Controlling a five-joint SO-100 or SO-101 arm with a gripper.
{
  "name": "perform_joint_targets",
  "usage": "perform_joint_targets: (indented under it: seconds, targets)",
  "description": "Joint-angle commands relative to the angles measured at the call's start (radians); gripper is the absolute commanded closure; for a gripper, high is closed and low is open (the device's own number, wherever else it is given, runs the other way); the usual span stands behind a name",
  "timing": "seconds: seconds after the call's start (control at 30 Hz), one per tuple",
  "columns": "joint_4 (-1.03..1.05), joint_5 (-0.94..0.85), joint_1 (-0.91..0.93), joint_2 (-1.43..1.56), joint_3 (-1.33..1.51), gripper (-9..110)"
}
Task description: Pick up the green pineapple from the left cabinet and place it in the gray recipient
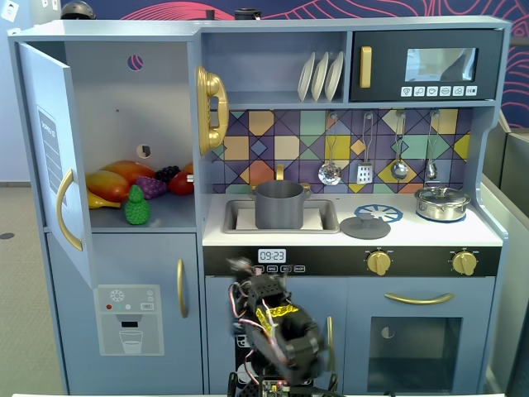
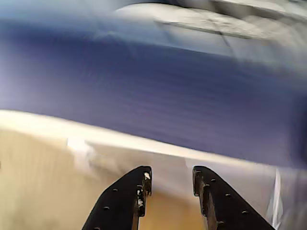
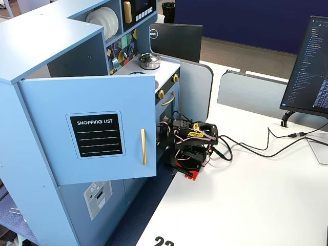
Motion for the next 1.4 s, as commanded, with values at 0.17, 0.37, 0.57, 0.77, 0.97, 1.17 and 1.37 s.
perform_joint_targets:
  seconds: [0.17,0.37,0.57,0.77,0.97,1.17,1.37]
  targets:
    - [-0.945,0.006,-0.422,-0.302,-0.368,92]
    - [-1.052,0.005,-0.336,-0.46,-0.491,83]
    - [-1.137,0.012,-0.275,-0.606,-0.563,75]
    - [-1.249,0.031,-0.229,-0.798,-0.672,67]
    - [-1.29,0.012,-0.216,-0.943,-0.784,65]
    - [-1.319,-0.023,-0.229,-1.092,-0.899,64]
    - [-1.328,-0.055,-0.241,-1.269,-1.054,67]
